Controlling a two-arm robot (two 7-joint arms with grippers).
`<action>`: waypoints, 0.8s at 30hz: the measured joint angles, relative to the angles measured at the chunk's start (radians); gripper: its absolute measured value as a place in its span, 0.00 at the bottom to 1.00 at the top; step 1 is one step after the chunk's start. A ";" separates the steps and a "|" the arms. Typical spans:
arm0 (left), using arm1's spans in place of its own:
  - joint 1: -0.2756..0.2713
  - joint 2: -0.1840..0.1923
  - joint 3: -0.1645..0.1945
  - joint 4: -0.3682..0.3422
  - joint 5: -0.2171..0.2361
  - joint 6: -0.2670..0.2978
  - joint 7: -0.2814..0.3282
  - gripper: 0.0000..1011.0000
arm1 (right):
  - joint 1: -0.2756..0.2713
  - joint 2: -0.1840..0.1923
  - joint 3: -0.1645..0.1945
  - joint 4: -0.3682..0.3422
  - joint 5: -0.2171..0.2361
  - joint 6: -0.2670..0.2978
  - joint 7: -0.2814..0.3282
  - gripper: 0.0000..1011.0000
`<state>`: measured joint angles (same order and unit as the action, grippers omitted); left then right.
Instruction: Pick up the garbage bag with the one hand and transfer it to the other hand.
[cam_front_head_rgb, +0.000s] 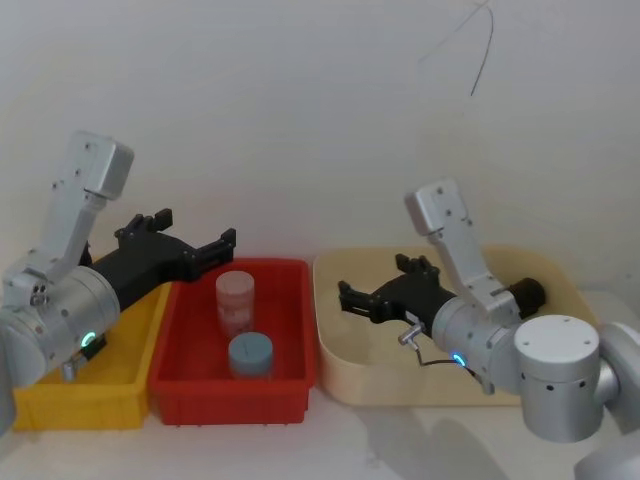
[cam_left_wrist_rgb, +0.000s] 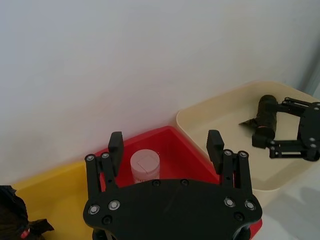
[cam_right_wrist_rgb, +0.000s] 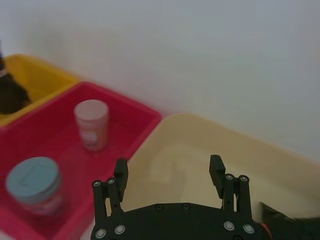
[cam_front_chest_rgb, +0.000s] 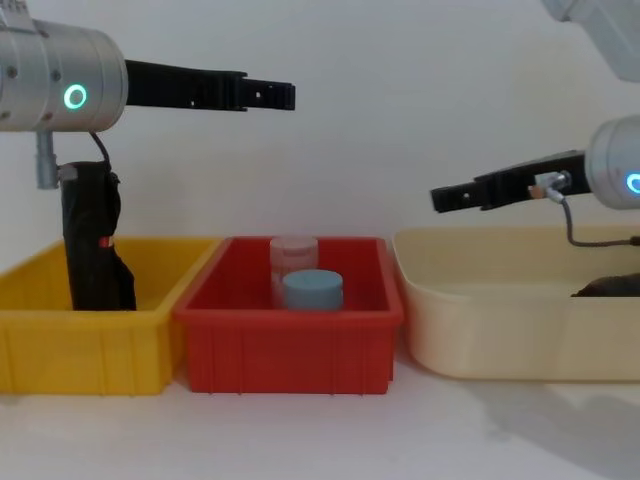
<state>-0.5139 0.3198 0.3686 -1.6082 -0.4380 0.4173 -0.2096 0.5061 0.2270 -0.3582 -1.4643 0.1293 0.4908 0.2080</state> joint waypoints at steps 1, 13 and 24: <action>0.000 0.000 0.000 0.001 0.000 0.000 0.000 0.99 | 0.002 0.002 -0.009 -0.006 -0.003 0.006 0.015 0.99; 0.003 -0.001 0.001 0.006 0.002 0.000 0.002 0.99 | 0.022 -0.005 -0.079 -0.015 -0.022 0.057 0.084 0.99; 0.004 -0.002 0.002 0.008 0.003 0.000 0.003 0.99 | 0.046 -0.056 -0.106 0.033 -0.029 0.113 0.095 0.99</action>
<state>-0.5104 0.3177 0.3707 -1.6003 -0.4350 0.4172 -0.2064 0.5524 0.1709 -0.4646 -1.4317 0.1002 0.6033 0.3030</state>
